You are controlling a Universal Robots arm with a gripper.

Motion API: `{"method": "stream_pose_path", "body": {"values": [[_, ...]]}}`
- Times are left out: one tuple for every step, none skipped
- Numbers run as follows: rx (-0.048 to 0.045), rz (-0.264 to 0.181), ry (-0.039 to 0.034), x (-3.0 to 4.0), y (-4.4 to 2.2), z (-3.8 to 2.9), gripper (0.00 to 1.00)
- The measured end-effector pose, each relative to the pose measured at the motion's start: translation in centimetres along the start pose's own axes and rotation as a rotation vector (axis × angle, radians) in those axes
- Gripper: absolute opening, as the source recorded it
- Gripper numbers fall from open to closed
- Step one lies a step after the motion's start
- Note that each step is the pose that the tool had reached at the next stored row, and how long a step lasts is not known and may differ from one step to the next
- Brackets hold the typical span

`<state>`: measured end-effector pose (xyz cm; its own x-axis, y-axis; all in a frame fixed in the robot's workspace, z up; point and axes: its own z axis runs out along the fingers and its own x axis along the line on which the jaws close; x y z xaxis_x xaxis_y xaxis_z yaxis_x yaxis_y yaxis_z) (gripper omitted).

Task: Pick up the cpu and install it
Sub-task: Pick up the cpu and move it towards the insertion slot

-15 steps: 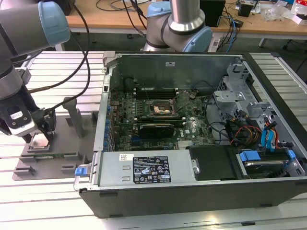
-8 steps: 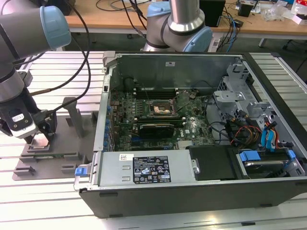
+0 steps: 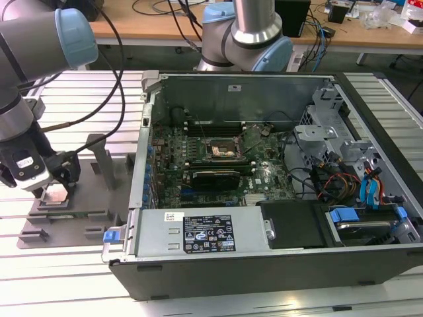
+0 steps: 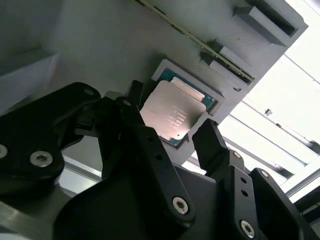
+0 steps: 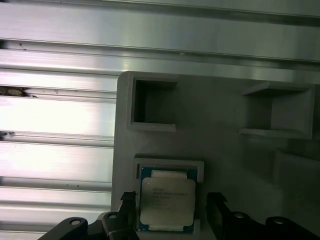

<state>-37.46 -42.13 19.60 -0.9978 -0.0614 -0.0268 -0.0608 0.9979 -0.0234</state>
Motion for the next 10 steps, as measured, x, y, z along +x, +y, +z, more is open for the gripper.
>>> {"method": "stream_pose_path", "body": {"values": [[0.0001,0.000,0.0001,0.01,-0.01,0.08,0.68],[0.0002,0.000,0.0003,0.03,-0.01,0.14,0.68],[0.0001,0.000,0.0002,0.06,-0.01,0.20,0.68],[0.0000,0.000,0.0001,0.13,0.00,0.31,0.68],[0.0001,0.000,0.0001,0.17,0.01,0.40,0.68],[0.0002,0.000,0.0003,0.18,0.02,0.46,0.68],[-0.0002,0.000,0.0003,0.18,0.08,0.53,0.68],[-0.0003,0.000,0.0002,0.18,0.10,0.61,0.68],[-0.0004,0.000,0.0001,0.18,0.11,0.69,0.68],[-0.0003,0.000,0.0003,0.18,0.16,0.78,0.68]]}}
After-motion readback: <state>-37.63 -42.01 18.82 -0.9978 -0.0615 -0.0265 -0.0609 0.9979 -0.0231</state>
